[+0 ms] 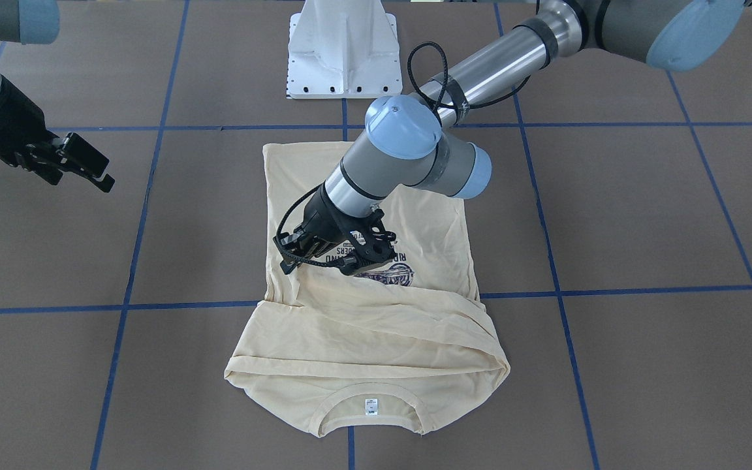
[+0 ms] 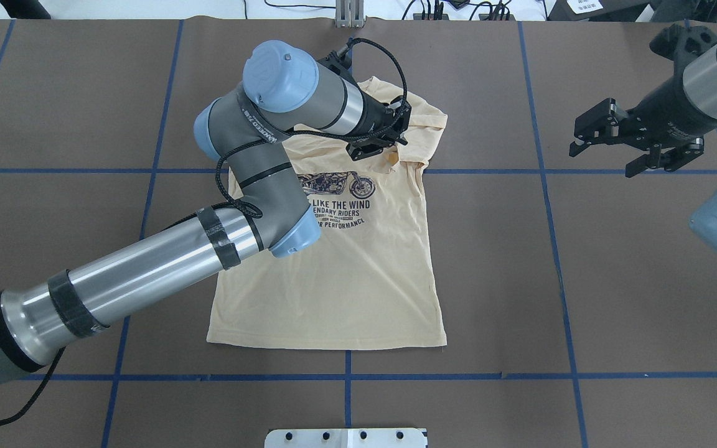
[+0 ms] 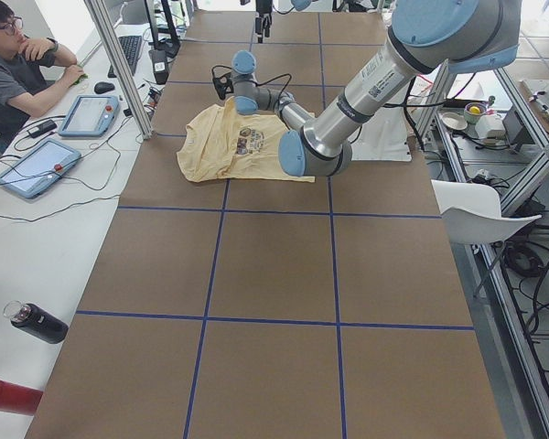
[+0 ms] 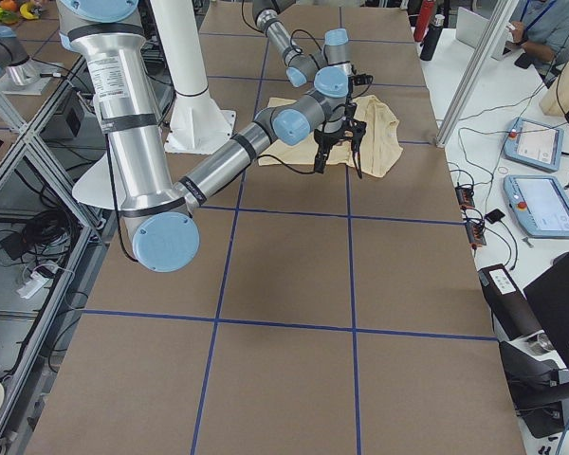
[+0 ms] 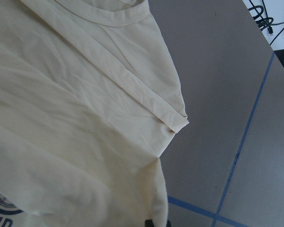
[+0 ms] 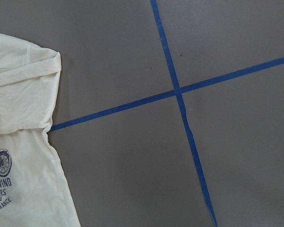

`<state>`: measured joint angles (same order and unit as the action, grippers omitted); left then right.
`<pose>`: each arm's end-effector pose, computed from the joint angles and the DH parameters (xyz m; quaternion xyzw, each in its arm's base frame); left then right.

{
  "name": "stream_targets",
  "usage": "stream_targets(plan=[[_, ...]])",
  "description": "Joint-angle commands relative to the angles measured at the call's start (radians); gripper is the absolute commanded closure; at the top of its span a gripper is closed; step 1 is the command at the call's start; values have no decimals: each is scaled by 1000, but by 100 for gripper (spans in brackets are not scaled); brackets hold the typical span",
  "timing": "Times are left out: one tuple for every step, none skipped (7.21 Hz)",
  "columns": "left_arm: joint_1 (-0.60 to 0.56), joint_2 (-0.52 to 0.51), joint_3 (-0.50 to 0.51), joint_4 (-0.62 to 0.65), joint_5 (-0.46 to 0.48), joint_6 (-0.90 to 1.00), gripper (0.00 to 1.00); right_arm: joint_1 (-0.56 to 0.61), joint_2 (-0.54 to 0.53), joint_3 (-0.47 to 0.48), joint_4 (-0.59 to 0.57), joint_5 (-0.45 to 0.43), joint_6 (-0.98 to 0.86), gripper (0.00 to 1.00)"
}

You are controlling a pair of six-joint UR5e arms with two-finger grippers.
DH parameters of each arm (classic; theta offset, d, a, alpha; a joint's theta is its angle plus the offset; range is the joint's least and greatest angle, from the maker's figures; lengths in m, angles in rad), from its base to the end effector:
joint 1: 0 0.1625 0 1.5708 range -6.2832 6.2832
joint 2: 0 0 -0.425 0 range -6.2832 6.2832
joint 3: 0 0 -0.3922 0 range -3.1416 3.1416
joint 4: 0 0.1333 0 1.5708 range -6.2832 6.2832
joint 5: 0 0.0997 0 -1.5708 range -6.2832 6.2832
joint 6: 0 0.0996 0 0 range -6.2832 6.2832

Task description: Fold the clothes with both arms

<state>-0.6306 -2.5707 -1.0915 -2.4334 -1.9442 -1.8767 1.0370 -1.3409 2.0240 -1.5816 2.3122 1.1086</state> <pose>0.5951 -0.5545 0.1164 -0.0398 0.6416 -0.2359 0.7288 -0.2102 -0.4854 0.3241 -0.0408 -0.4581 0.1348 0.8777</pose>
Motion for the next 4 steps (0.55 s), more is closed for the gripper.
stream_targets(plan=[[28,0,11,-6,34,1,100,0,0,-1,0,1,0,1],[34,0,24,-27,48,-1,100,0,0,1,0,1,0,1],[35,-2,41,-50,48,-1,100,0,0,1,0,1,0,1],[37,-2,45,-53,48,1,100,0,0,1,0,1,0,0]])
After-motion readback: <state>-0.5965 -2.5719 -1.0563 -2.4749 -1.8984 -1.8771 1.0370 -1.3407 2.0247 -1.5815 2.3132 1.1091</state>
